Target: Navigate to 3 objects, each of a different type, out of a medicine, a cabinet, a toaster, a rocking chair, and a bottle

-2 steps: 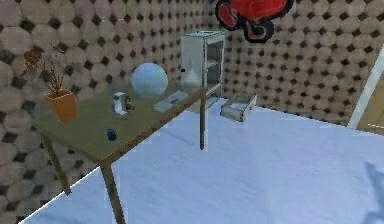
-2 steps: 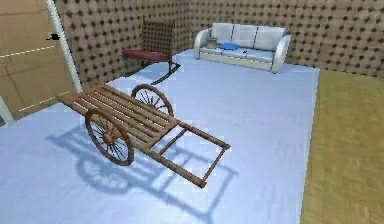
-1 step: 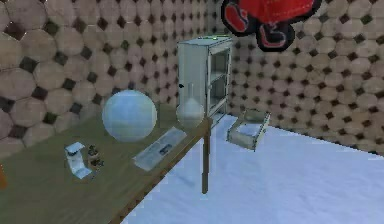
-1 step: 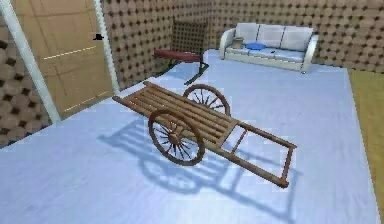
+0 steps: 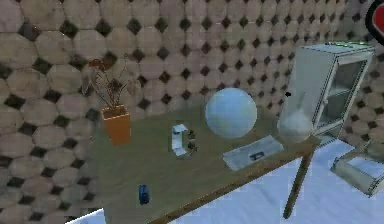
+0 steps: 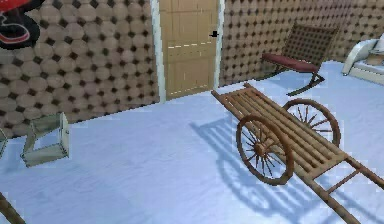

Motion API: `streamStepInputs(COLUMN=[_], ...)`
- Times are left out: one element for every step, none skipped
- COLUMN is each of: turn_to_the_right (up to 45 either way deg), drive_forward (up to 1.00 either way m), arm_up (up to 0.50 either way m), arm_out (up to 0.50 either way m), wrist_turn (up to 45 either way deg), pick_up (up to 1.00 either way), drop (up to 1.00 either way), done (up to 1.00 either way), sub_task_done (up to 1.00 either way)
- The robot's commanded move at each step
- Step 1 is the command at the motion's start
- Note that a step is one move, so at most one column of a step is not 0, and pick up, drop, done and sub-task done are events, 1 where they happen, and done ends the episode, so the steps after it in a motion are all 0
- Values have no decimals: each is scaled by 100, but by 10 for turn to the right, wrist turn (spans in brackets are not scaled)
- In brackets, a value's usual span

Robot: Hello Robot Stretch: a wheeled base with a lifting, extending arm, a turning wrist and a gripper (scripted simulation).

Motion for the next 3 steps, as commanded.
streamStepInputs(turn_to_the_right=[0,450,150], drive_forward=[0,0,0], arm_up=[0,0,0], arm_out=[0,0,0], wrist_turn=[0,0,0], pick_up=[0,0,0], drop=[0,0,0], done=[0,0,0], sub_task_done=[100,0,0])
